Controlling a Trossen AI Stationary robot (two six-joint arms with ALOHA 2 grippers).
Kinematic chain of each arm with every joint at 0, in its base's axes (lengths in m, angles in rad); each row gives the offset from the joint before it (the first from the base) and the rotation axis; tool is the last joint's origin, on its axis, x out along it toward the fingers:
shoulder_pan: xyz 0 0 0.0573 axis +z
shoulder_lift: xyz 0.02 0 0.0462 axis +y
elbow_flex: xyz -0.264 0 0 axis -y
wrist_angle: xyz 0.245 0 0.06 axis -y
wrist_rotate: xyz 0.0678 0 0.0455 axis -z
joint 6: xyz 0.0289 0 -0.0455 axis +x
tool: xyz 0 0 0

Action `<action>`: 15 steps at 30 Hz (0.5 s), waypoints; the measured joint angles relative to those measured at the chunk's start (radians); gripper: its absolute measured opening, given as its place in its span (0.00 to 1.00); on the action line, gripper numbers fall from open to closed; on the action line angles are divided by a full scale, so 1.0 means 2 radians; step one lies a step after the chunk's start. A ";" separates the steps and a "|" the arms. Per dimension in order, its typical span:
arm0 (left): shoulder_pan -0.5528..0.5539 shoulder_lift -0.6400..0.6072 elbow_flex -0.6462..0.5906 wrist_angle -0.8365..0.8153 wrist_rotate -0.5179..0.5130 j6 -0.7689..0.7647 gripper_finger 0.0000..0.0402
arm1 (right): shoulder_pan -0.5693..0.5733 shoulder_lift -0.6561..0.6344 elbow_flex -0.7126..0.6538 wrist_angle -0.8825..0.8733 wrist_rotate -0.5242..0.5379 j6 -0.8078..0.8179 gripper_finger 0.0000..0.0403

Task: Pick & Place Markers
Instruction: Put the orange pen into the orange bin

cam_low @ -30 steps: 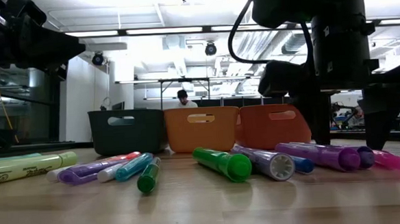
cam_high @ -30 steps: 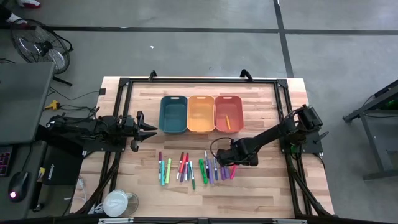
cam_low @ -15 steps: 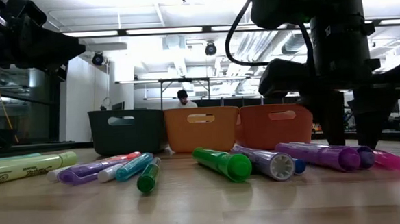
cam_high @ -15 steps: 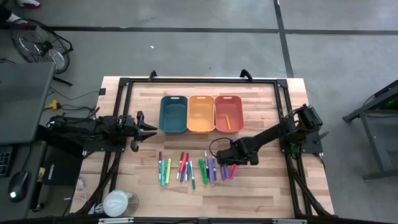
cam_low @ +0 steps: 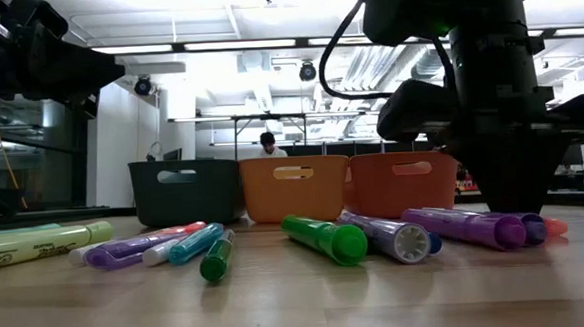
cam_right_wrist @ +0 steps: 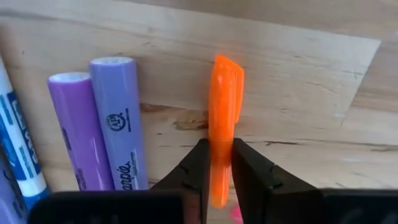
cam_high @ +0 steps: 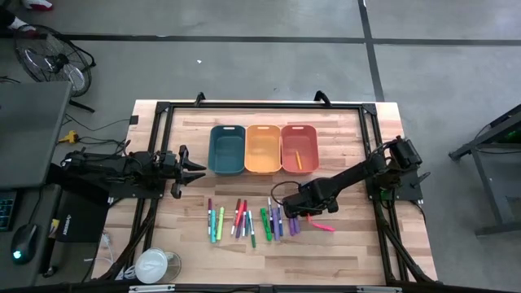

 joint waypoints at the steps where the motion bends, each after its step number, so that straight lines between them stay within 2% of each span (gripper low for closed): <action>1: 0.000 0.000 0.000 0.000 0.000 0.000 0.23 | -0.002 0.000 0.000 0.000 -0.001 -0.008 0.11; 15: 0.000 0.000 0.000 0.000 0.000 0.000 0.23 | -0.002 -0.013 -0.001 -0.009 0.005 -0.029 0.07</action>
